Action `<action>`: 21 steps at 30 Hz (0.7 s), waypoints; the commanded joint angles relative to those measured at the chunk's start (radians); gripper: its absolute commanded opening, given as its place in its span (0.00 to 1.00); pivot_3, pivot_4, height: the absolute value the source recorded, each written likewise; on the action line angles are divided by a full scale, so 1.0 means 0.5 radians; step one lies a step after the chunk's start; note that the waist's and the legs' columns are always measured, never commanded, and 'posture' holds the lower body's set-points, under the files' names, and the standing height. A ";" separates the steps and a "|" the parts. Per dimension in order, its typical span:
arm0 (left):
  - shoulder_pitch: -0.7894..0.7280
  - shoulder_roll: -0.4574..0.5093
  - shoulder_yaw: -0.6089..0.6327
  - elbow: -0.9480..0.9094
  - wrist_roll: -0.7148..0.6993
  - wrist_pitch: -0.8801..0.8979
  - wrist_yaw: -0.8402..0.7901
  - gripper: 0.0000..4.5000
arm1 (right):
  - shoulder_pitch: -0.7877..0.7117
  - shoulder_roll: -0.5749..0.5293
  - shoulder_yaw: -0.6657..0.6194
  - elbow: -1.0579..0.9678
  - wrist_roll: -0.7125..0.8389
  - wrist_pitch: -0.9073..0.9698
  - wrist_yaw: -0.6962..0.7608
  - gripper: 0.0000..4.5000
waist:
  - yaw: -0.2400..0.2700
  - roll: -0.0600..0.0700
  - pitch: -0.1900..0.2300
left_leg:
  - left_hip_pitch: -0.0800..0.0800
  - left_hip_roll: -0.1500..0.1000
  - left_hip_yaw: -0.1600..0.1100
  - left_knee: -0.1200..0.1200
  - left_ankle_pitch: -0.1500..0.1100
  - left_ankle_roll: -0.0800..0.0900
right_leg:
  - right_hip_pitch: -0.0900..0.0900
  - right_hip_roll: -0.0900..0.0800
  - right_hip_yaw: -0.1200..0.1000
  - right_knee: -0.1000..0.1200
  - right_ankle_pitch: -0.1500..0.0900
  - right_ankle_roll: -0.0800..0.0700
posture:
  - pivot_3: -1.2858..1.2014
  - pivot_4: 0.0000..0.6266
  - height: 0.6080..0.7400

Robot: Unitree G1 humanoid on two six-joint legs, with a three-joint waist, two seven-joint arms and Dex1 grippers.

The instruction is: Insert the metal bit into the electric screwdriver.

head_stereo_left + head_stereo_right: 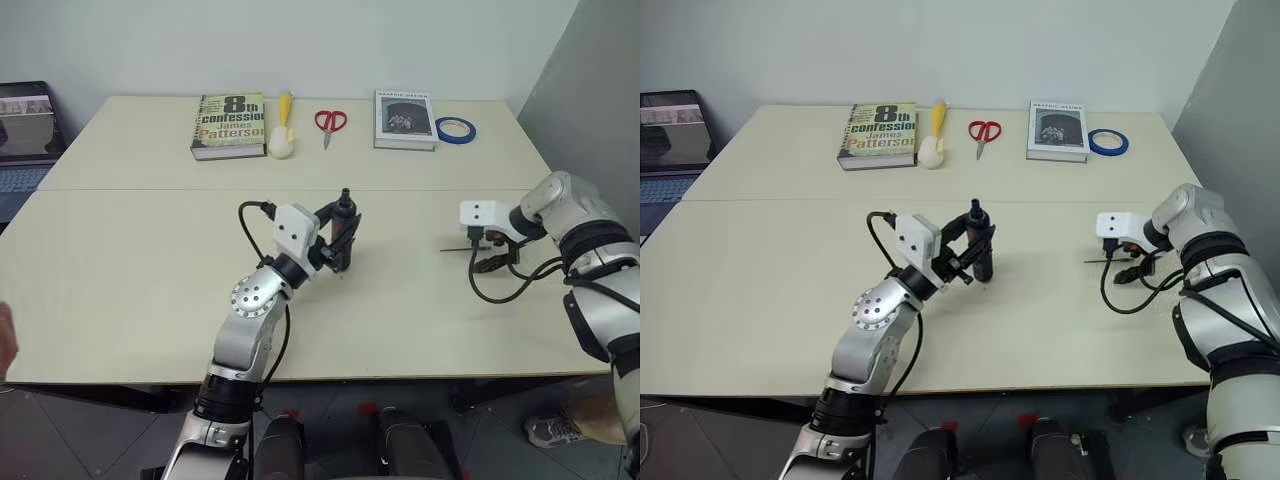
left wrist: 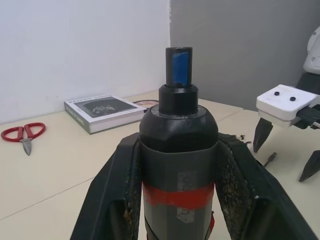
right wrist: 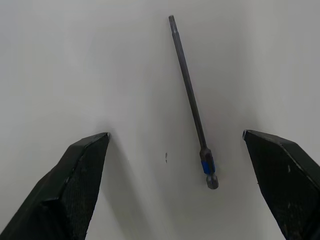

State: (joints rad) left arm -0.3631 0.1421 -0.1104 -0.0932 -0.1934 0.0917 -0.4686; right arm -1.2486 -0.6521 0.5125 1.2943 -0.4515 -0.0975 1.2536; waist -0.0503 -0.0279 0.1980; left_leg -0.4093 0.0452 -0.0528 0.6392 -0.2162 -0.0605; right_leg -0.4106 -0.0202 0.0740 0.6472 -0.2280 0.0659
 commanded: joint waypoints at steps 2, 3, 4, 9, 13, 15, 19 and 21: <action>-0.003 0.016 0.009 -0.184 0.000 -0.012 0.021 0.37 | -0.065 0.013 -0.009 0.061 -0.065 0.023 -0.028 1.00 | -0.001 0.000 0.000 | 0.000 0.000 0.000 0.000 0.000 0.000 | 0.000 0.000 0.000 0.000 0.000 0.000 | 0.52 0.24 1.00; 0.002 0.021 0.011 -0.194 -0.002 -0.007 0.023 0.37 | -0.066 0.019 -0.012 0.065 -0.068 0.024 -0.034 1.00 | -0.001 0.000 0.000 | 0.000 0.000 0.000 0.000 0.000 0.000 | 0.000 0.000 0.000 0.000 0.000 0.000 | 0.52 0.24 1.00; 0.006 0.026 0.012 -0.202 -0.003 -0.003 0.025 0.37 | -0.066 0.024 -0.014 0.069 -0.075 0.025 -0.044 0.96 | -0.001 0.000 0.000 | 0.000 0.000 0.000 0.000 0.000 0.000 | 0.000 0.000 0.000 0.000 0.000 0.000 | 0.52 0.24 1.00; 0.044 0.068 0.029 -0.266 0.006 0.021 0.046 0.37 | -0.074 0.076 -0.020 0.092 -0.108 0.036 -0.041 0.70 | -0.011 0.000 0.000 | 0.001 0.000 0.000 0.001 0.000 0.000 | 0.001 0.000 0.000 0.000 0.001 0.002 | 0.52 0.24 1.00; 0.069 0.097 0.030 -0.303 0.001 0.032 0.053 0.37 | -0.082 0.106 -0.014 0.104 -0.127 0.051 -0.027 0.49 | -0.015 0.000 0.000 | 0.008 0.000 0.000 0.002 0.000 0.000 | 0.008 0.000 0.000 0.000 0.000 0.007 | 0.52 0.24 1.00; 0.077 0.105 0.029 -0.314 0.002 0.037 0.056 0.37 | -0.084 0.110 -0.013 0.108 -0.135 0.063 -0.019 0.36 | -0.016 0.000 0.000 | 0.011 0.000 0.000 0.002 0.001 0.000 | 0.009 0.000 0.001 0.001 -0.001 0.006 | 0.52 0.24 1.00; 0.082 0.111 0.027 -0.322 0.005 0.039 0.059 0.37 | -0.085 0.104 -0.015 0.110 -0.155 0.060 0.000 0.13 | -0.016 0.000 0.000 | 0.011 0.000 0.000 0.001 0.001 0.000 | 0.009 0.001 0.001 0.001 0.000 0.007 | 0.52 0.24 1.00; 0.079 0.108 0.027 -0.318 0.006 0.036 0.061 0.37 | -0.086 0.097 -0.024 0.109 -0.158 0.063 0.010 0.04 | -0.016 0.000 0.000 | 0.011 0.000 0.000 0.002 0.001 0.000 | 0.010 0.001 0.001 0.001 0.000 0.007 | 0.52 0.24 1.00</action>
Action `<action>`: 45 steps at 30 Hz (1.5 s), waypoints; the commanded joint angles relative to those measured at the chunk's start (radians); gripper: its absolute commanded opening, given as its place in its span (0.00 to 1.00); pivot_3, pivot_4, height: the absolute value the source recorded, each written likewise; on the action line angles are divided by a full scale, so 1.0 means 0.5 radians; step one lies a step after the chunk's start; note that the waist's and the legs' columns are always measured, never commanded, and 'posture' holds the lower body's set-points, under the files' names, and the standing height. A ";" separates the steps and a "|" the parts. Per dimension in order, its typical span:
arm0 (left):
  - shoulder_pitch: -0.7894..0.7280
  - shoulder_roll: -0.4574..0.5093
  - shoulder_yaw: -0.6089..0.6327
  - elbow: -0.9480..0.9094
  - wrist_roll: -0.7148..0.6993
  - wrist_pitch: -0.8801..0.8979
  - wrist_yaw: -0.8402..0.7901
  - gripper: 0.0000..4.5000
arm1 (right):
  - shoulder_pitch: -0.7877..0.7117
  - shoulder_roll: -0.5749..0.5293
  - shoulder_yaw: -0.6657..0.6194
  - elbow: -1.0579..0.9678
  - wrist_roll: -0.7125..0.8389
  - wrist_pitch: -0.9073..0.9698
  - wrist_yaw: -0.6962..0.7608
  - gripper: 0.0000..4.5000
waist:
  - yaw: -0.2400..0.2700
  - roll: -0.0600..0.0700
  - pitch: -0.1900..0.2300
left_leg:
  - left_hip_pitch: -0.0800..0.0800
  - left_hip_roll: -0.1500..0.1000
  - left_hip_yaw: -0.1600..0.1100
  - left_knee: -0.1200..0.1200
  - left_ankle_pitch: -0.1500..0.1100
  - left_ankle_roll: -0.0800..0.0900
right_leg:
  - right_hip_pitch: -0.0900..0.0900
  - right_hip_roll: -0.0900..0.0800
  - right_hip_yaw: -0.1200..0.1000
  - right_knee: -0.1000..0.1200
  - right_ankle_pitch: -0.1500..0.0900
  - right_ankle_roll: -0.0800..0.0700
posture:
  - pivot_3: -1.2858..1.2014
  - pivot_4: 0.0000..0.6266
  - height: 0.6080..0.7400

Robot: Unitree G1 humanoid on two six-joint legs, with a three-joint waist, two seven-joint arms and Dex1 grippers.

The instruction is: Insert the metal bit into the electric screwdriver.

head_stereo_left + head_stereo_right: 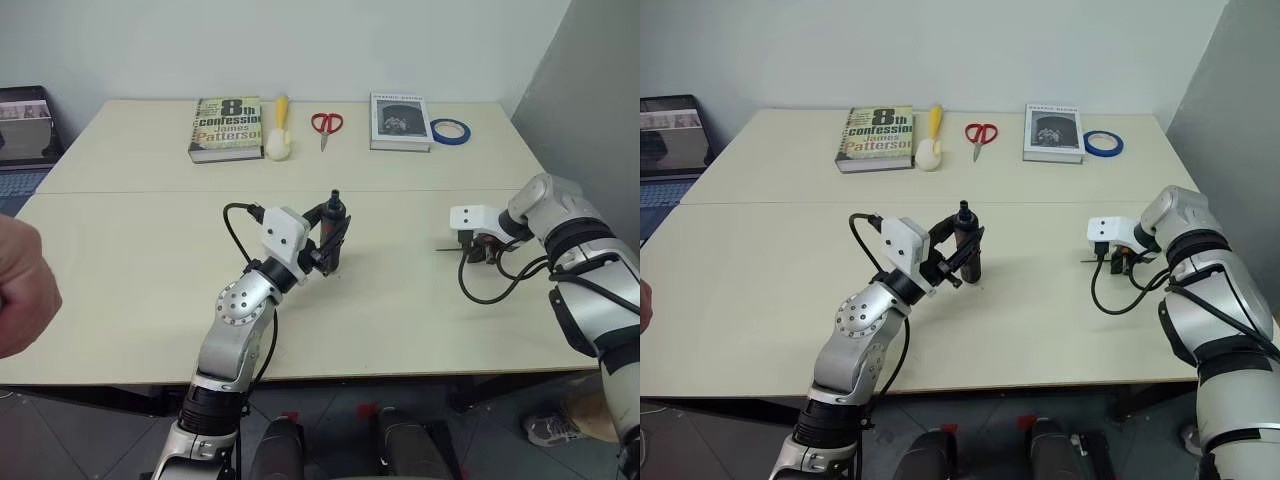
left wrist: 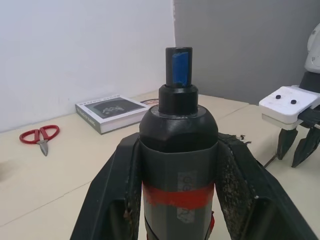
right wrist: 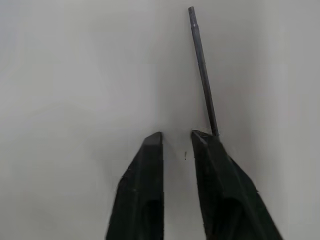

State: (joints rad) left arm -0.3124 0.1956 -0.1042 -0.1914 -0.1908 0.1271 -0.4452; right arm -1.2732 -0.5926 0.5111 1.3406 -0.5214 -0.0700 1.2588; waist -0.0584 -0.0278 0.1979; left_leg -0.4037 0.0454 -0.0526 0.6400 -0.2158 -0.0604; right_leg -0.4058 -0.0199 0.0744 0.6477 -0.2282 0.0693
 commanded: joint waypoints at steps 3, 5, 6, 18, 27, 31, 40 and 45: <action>-0.045 -0.008 0.014 -0.101 0.002 -0.042 0.018 0.37 | -0.030 -0.044 -0.029 0.015 -0.024 0.005 -0.006 0.01 | 0.000 0.000 0.000 | 0.000 0.000 0.000 0.000 0.000 0.000 | 0.000 0.000 0.000 0.000 0.000 0.000 | 0.52 0.24 1.00; -0.077 -0.012 0.027 -0.098 -0.019 -0.023 0.017 0.37 | -0.048 -0.060 -0.063 0.010 0.001 0.012 0.011 0.01 | 0.001 0.000 0.000 | 0.000 0.000 0.000 0.000 0.000 0.000 | 0.000 0.000 0.000 0.000 0.000 0.000 | 0.52 0.24 1.00; -0.099 -0.013 0.041 -0.104 -0.043 0.002 0.015 0.37 | -0.068 -0.073 -0.082 0.004 0.016 0.006 0.030 0.00 | 0.001 0.000 0.000 | 0.000 0.000 0.000 -0.001 0.000 0.000 | 0.000 0.000 0.000 0.000 0.000 0.000 | 0.52 0.24 1.00; -0.391 -0.056 0.206 0.070 -0.240 0.147 0.016 0.37 | -0.217 -0.213 -0.215 -0.061 0.069 -0.130 0.068 0.00 | 0.001 0.009 0.006 | -0.002 0.000 0.000 -0.010 0.000 0.000 | -0.002 0.000 -0.001 -0.004 -0.002 -0.002 | 0.52 0.24 1.00; -0.342 -0.094 0.141 0.063 -0.217 0.138 -0.012 0.37 | -0.032 -0.127 -0.180 -0.116 0.051 -0.237 0.116 0.00 | 0.002 0.009 0.007 | -0.001 0.000 0.000 -0.014 0.000 -0.001 | -0.003 0.000 -0.001 -0.005 0.002 -0.010 | 0.52 0.24 1.00; -0.343 -0.078 0.146 0.064 -0.210 0.135 -0.016 0.37 | -0.055 -0.129 -0.185 -0.091 0.047 -0.212 0.053 0.08 | 0.002 0.009 0.006 | 0.000 0.000 0.000 -0.014 0.000 -0.001 | -0.003 0.000 -0.001 -0.005 0.001 -0.009 | 0.52 0.24 1.00; -0.322 -0.045 0.152 0.026 -0.193 0.143 -0.004 0.37 | -0.070 -0.110 -0.116 -0.035 -0.056 -0.157 -0.105 0.52 | 0.002 0.009 0.006 | 0.000 -0.001 0.000 -0.014 0.000 -0.001 | -0.003 0.000 -0.001 -0.004 0.000 -0.007 | 0.52 0.24 1.00; -0.311 -0.029 0.148 0.004 -0.184 0.152 0.001 0.37 | -0.082 -0.066 -0.070 0.000 -0.115 -0.121 -0.183 0.73 | 0.001 0.009 0.006 | 0.000 -0.001 0.000 -0.014 0.000 -0.001 | -0.003 0.000 -0.001 -0.004 0.001 -0.008 | 0.52 0.24 1.00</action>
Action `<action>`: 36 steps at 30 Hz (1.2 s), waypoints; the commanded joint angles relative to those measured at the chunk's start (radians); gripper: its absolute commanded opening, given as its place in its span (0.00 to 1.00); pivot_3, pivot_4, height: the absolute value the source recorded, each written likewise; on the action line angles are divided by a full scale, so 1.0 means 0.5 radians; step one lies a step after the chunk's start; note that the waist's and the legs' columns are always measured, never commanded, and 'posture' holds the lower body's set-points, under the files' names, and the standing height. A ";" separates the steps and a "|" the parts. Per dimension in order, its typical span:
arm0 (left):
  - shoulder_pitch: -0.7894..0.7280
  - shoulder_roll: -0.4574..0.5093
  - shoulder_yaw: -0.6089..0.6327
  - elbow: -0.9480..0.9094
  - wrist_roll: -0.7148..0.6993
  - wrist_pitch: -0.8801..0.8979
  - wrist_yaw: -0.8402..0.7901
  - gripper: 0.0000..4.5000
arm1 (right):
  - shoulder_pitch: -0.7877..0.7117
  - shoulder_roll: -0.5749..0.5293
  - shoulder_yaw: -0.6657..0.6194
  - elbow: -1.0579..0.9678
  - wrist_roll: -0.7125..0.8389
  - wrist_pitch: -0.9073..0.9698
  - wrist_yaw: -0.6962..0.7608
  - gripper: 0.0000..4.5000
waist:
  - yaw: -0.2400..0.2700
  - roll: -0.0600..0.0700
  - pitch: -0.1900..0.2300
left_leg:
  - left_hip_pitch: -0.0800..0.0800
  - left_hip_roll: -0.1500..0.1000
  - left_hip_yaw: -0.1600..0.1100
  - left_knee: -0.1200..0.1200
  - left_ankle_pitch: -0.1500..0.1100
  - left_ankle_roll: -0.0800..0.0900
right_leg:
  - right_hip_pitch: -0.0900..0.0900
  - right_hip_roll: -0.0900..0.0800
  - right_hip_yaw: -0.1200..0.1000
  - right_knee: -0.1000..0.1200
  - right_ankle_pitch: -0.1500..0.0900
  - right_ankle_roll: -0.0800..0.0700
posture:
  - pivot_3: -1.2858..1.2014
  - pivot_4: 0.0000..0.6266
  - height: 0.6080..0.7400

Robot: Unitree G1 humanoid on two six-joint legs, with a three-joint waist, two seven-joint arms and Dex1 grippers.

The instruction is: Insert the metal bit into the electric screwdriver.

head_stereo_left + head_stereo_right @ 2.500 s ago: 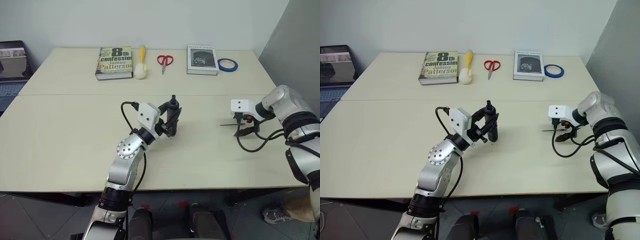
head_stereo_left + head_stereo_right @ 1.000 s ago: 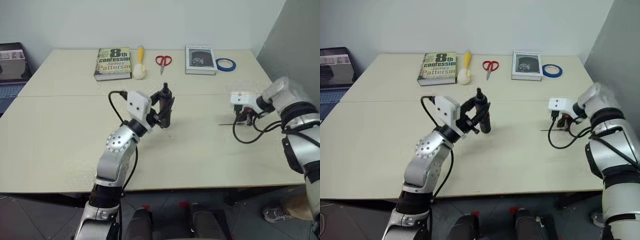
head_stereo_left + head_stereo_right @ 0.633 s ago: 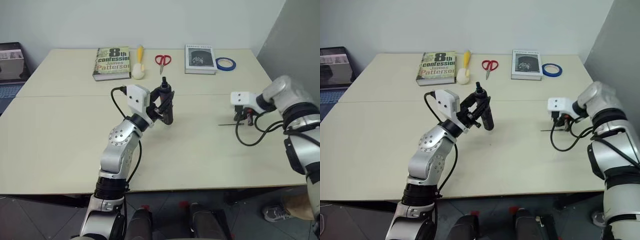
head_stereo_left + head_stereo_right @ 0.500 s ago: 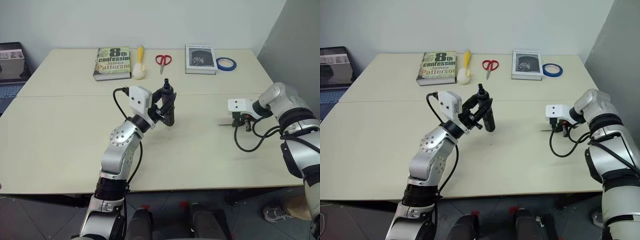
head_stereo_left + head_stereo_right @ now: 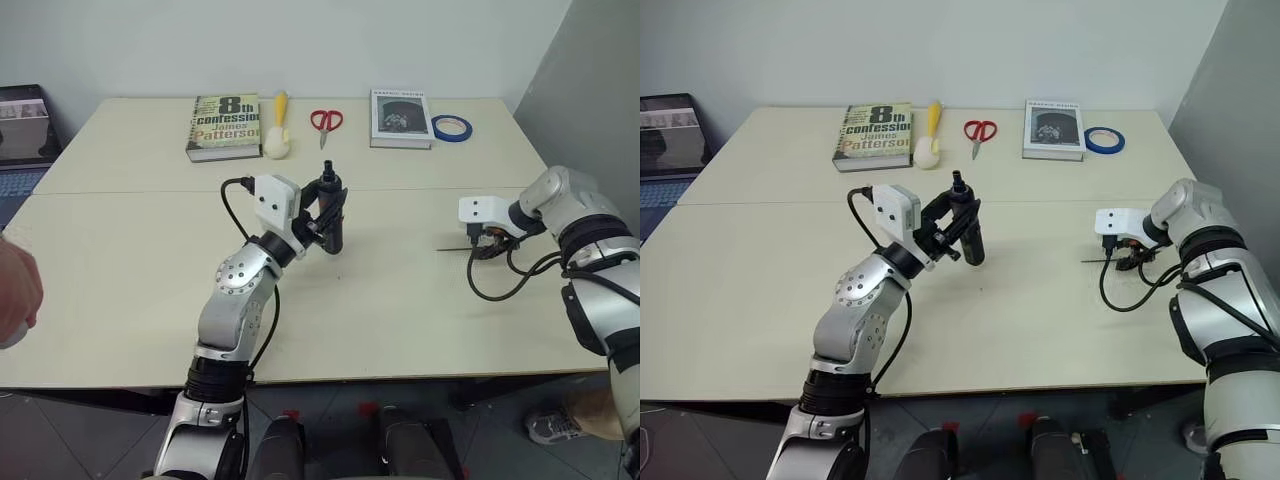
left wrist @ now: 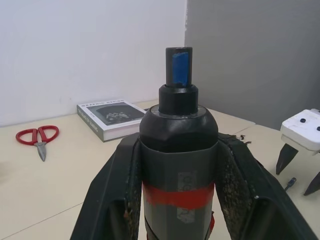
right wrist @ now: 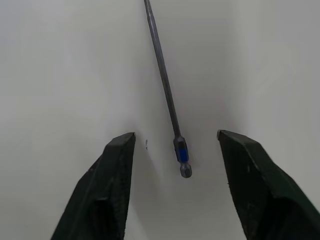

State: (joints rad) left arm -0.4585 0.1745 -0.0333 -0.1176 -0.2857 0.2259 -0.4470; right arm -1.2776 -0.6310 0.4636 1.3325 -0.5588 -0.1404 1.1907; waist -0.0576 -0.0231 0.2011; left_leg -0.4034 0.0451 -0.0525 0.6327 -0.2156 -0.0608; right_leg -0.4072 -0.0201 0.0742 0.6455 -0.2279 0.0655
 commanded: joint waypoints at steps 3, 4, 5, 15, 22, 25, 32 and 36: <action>-0.016 0.023 0.006 -0.152 0.011 -0.043 0.005 0.37 | -0.081 0.036 0.031 0.032 -0.059 0.033 -0.061 0.73 | 0.000 0.000 0.000 | 0.001 0.000 0.000 0.000 0.000 0.000 | 0.000 0.000 0.000 0.000 0.000 0.001 | 0.52 0.24 1.00; -0.015 0.025 0.005 -0.157 0.013 -0.040 0.006 0.37 | -0.087 0.046 0.033 0.037 -0.063 0.037 -0.066 0.73 | -0.001 0.000 0.000 | 0.001 0.000 0.000 0.000 0.000 0.000 | 0.000 0.000 0.000 0.000 0.000 0.001 | 0.52 0.24 1.00; -0.014 0.028 0.003 -0.162 0.016 -0.038 0.008 0.37 | -0.092 0.054 0.036 0.042 -0.068 0.042 -0.064 0.73 | -0.001 0.000 0.000 | 0.001 0.000 0.000 0.000 0.000 0.000 | 0.000 0.000 0.000 0.001 0.000 0.001 | 0.52 0.24 1.00; 0.036 0.076 0.012 -0.221 0.037 -0.031 0.003 0.37 | -0.102 0.148 0.080 0.077 -0.133 0.117 0.055 0.40 | -0.006 0.000 0.000 | 0.004 0.000 0.000 -0.002 0.000 0.000 | 0.001 0.000 0.000 0.001 -0.001 0.001 | 0.52 0.24 1.00; 0.052 0.092 0.009 -0.247 0.038 -0.022 0.013 0.37 | -0.102 0.150 0.073 0.073 -0.139 0.112 0.071 0.03 | -0.012 -0.001 0.000 | 0.006 0.000 0.000 -0.001 0.003 -0.001 | 0.003 0.000 0.000 0.003 -0.002 0.006 | 0.52 0.24 1.00; 0.046 0.086 0.002 -0.246 0.037 -0.019 0.014 0.37 | -0.104 0.148 0.057 0.068 -0.122 0.100 0.091 0.00 | -0.013 -0.001 0.000 | 0.006 0.000 0.000 -0.001 0.005 -0.001 | 0.003 0.000 0.000 0.003 -0.001 0.006 | 0.52 0.24 1.00; -0.014 0.059 -0.016 -0.180 0.040 -0.036 0.001 0.37 | -0.133 0.121 0.026 0.059 -0.104 0.118 0.120 0.00 | -0.012 -0.001 0.000 | 0.005 0.000 0.000 -0.002 0.005 -0.001 | 0.003 0.000 0.000 0.003 -0.001 0.006 | 0.52 0.24 1.00; -0.048 0.047 -0.017 -0.136 0.042 -0.053 -0.009 0.37 | -0.175 0.100 -0.069 0.042 -0.005 0.139 0.131 0.00 | -0.012 0.000 0.000 | 0.005 0.000 0.000 -0.002 0.005 -0.001 | 0.003 0.000 0.000 0.002 -0.001 0.006 | 0.52 0.24 1.00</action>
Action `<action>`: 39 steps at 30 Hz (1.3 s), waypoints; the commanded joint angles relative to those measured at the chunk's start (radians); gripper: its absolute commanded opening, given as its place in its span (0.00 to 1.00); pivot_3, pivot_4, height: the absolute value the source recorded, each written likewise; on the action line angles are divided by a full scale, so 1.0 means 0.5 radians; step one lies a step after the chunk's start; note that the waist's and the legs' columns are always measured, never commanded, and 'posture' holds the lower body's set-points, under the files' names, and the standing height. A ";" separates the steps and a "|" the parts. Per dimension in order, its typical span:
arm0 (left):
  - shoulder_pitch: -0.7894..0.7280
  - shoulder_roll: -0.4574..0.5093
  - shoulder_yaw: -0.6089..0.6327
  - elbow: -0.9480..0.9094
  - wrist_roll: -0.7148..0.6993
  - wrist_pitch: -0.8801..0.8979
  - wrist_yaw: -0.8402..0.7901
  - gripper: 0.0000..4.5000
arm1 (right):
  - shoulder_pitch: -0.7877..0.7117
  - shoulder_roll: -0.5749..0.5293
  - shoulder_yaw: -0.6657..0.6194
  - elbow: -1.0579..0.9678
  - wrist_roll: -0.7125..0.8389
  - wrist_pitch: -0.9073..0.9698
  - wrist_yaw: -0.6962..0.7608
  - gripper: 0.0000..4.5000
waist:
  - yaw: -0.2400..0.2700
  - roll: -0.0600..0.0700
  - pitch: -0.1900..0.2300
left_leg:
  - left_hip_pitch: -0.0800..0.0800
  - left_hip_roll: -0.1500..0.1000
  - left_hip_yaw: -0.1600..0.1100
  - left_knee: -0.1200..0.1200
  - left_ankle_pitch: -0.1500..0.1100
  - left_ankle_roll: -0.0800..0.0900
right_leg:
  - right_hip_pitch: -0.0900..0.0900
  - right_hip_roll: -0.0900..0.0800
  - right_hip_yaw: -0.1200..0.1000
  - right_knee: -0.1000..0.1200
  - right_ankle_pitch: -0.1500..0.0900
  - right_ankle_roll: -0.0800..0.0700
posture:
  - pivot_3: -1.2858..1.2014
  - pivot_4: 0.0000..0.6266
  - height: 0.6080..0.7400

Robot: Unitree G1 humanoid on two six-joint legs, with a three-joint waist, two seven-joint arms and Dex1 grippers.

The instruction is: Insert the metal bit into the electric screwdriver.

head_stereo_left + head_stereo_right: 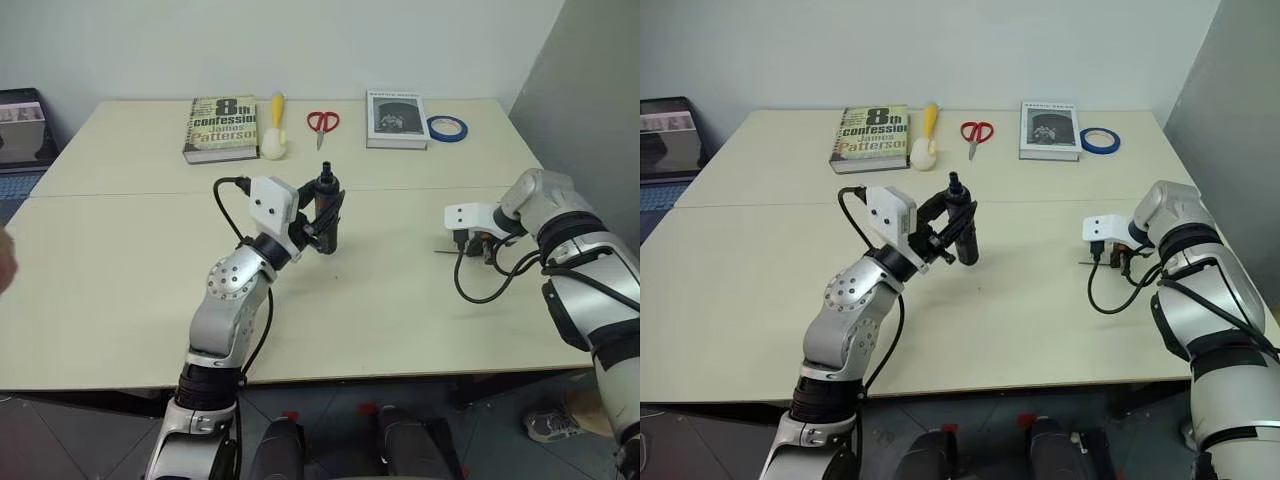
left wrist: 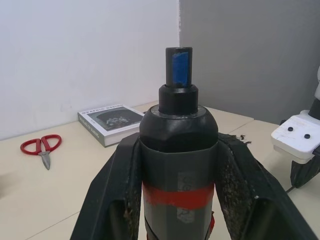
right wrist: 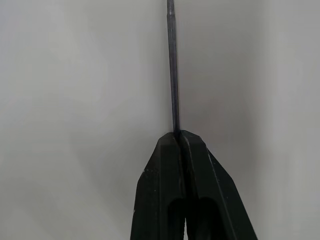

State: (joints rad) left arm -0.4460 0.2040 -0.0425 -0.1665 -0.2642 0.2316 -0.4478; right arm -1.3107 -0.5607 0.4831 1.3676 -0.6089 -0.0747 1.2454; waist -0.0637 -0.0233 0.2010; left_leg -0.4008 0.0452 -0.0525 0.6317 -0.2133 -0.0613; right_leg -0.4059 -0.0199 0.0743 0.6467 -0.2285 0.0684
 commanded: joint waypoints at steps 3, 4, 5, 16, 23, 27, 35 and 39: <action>-0.095 -0.020 0.017 0.008 -0.003 -0.088 -0.008 0.37 | -0.131 -0.048 -0.226 -0.081 0.220 -0.047 0.027 0.00 | -0.001 0.000 0.000 | 0.000 0.000 0.000 -0.003 0.000 0.000 | -0.001 0.000 0.000 0.000 0.000 -0.002 | 0.52 0.24 1.00; -0.101 -0.024 0.021 0.025 -0.004 -0.096 -0.007 0.37 | -0.131 -0.049 -0.260 -0.106 0.258 -0.070 0.047 0.00 | -0.001 0.000 0.000 | 0.000 0.000 0.000 -0.003 0.000 0.000 | -0.001 0.000 0.000 0.000 0.000 -0.003 | 0.52 0.24 1.00; -0.107 -0.029 0.025 0.040 -0.005 -0.104 -0.005 0.37 | -0.126 -0.048 -0.298 -0.134 0.307 -0.081 0.063 0.00 | -0.001 0.000 0.000 | 0.000 0.000 0.000 -0.004 0.000 0.000 | -0.001 0.000 0.000 0.000 0.000 -0.003 | 0.52 0.24 1.00; -0.210 -0.068 0.021 0.213 -0.037 -0.161 -0.085 0.37 | 0.369 -0.163 -0.699 -1.365 0.858 0.326 0.213 0.00 | 0.019 0.000 0.000 | -0.003 0.000 -0.001 -0.004 0.000 0.000 | -0.001 0.000 -0.001 -0.002 0.000 -0.003 | 0.52 0.24 1.00; -0.253 -0.104 0.022 0.305 -0.016 -0.209 -0.098 0.37 | 1.003 -0.069 -1.213 -2.758 1.293 1.357 -0.228 0.00 | 0.043 0.000 0.000 | -0.004 0.000 -0.003 -0.004 0.000 0.000 | -0.002 0.000 -0.003 -0.002 -0.002 -0.001 | 0.52 0.24 1.00; -0.270 -0.114 0.025 0.366 -0.017 -0.237 -0.118 0.37 | 1.187 0.155 -1.429 -3.224 1.499 1.751 -0.585 0.00 | 0.042 0.000 0.000 | -0.003 0.000 -0.003 -0.004 0.000 0.000 | -0.002 0.000 -0.002 -0.002 -0.002 -0.001 | 0.52 0.24 1.00; -0.318 -0.144 -0.016 0.503 -0.003 -0.305 -0.188 0.37 | 1.166 0.654 -1.731 -3.568 1.848 2.194 -1.242 0.00 | 0.047 0.000 0.000 | -0.003 0.000 -0.003 -0.003 0.001 0.001 | -0.002 0.001 -0.002 0.000 -0.001 -0.001 | 0.52 0.24 1.00; -0.306 -0.148 -0.035 0.543 0.021 -0.341 -0.210 0.37 | 1.168 0.705 -1.723 -3.611 1.944 2.245 -1.408 0.00 | 0.050 0.000 0.000 | -0.005 0.000 -0.003 -0.004 0.001 0.001 | -0.002 0.001 -0.002 -0.003 -0.002 -0.002 | 0.52 0.24 1.00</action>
State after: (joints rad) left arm -0.5753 0.1325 -0.0579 0.1308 -0.2597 0.1028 -0.5434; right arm -0.6997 -0.2107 -0.3621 -0.3858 0.3281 1.0459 0.5830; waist -0.0388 -0.0233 0.2010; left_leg -0.4038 0.0452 -0.0542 0.6295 -0.2130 -0.0608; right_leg -0.4074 -0.0196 0.0731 0.6452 -0.2297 0.0675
